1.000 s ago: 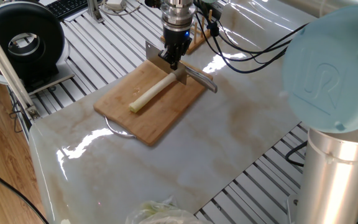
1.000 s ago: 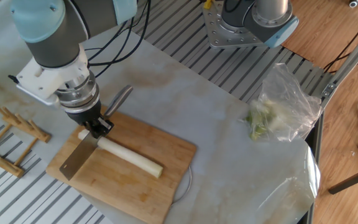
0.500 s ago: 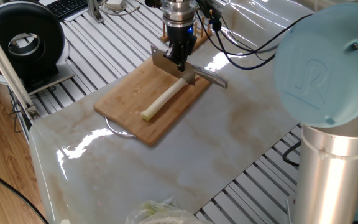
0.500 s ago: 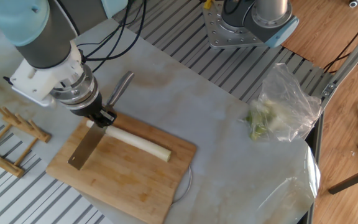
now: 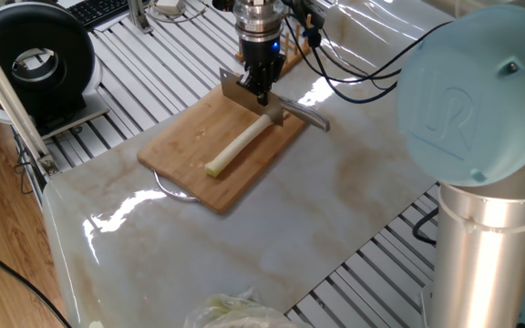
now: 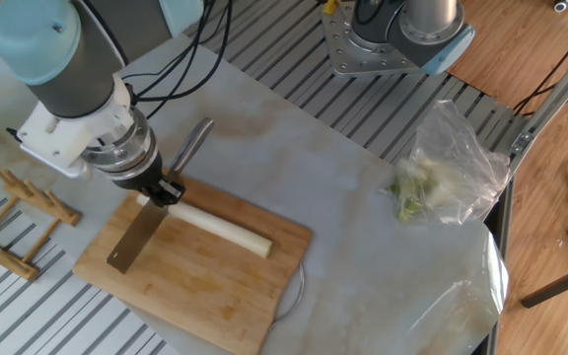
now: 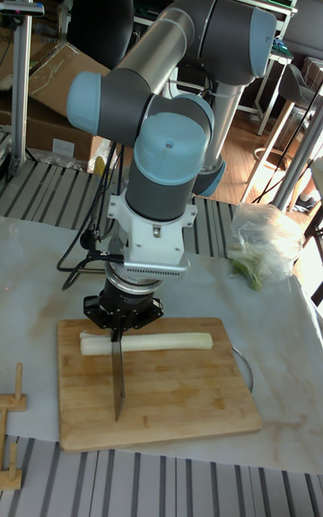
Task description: Chop the scallions
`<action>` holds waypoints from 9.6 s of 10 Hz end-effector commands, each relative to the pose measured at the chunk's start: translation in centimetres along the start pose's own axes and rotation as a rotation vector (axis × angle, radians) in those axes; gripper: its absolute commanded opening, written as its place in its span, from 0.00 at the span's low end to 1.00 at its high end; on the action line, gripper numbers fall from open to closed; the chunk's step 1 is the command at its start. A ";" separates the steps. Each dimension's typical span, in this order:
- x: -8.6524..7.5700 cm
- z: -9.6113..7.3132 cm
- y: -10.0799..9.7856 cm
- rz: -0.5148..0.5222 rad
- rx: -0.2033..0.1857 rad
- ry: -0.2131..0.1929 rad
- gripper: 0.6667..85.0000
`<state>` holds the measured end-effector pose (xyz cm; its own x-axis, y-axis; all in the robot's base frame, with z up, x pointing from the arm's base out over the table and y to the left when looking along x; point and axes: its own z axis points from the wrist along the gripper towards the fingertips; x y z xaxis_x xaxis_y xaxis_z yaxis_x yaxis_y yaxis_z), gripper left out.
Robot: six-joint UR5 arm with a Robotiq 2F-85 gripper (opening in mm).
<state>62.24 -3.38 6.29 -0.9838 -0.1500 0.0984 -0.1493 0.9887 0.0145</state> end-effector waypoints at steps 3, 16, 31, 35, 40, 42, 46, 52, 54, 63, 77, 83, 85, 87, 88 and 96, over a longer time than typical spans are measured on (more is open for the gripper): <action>-0.5 -0.1 0.2 -0.001 -0.021 -0.034 0.01; -3.9 -0.8 1.1 0.008 -0.004 -0.094 0.01; -2.7 0.1 0.3 -0.004 0.004 -0.075 0.01; -3.0 -0.5 0.2 -0.033 -0.012 -0.118 0.01; -5.5 -0.1 0.3 -0.038 -0.003 -0.207 0.01; -5.5 0.3 0.3 -0.035 0.000 -0.200 0.01; -4.9 -0.2 0.4 -0.037 -0.009 -0.166 0.01; -2.7 0.1 0.0 -0.025 -0.020 -0.102 0.01; -2.4 1.5 -0.2 -0.022 -0.005 -0.108 0.01; -1.0 0.7 -0.3 -0.009 0.013 -0.050 0.01; -3.9 -0.5 0.9 -0.009 -0.009 -0.121 0.01; -3.3 0.5 0.4 -0.020 -0.007 -0.109 0.01; -3.4 0.1 0.3 -0.028 -0.008 -0.110 0.01; -3.1 -0.1 0.0 -0.034 -0.007 -0.105 0.01; -3.0 -0.3 -0.1 -0.034 -0.009 -0.102 0.01; -4.5 0.5 1.2 -0.028 -0.063 -0.198 0.01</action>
<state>66.08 -2.14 5.78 -0.9819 -0.1783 -0.0635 -0.1817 0.9820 0.0516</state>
